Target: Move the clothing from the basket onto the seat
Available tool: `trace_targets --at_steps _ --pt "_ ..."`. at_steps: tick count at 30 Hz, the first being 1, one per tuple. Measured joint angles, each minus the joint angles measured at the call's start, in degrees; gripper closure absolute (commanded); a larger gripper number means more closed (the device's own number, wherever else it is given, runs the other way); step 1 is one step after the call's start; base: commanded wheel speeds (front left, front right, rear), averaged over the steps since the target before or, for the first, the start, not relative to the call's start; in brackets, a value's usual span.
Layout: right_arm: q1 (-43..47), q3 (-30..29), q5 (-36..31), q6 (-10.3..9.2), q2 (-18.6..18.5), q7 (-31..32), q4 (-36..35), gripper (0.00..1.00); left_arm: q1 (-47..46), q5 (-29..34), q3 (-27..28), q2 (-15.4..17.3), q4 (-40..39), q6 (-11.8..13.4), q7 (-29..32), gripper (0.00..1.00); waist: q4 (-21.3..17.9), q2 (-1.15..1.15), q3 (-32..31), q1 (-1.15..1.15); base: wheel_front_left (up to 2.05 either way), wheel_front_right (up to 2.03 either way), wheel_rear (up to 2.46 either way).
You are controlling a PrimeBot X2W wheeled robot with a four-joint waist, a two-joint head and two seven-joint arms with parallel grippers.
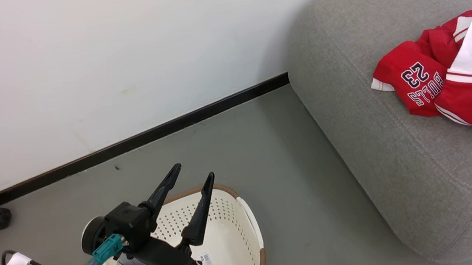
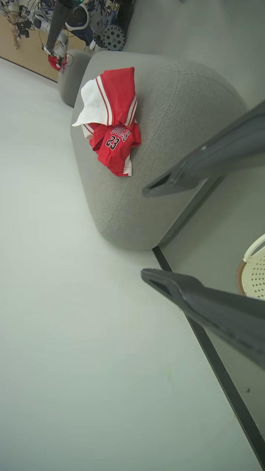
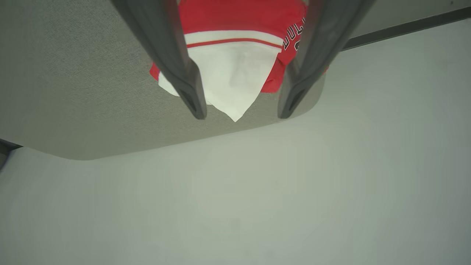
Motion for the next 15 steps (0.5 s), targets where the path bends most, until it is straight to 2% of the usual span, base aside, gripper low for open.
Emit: trace_targets --at_steps 15 --pt "7.3 2.3 1.0 0.0 1.6 -0.7 -13.5 0.0 2.8 -0.5 3.9 -0.5 -0.1 2.0 0.0 0.0 5.1 0.0 -4.3 0.01 0.0 0.0 0.0"
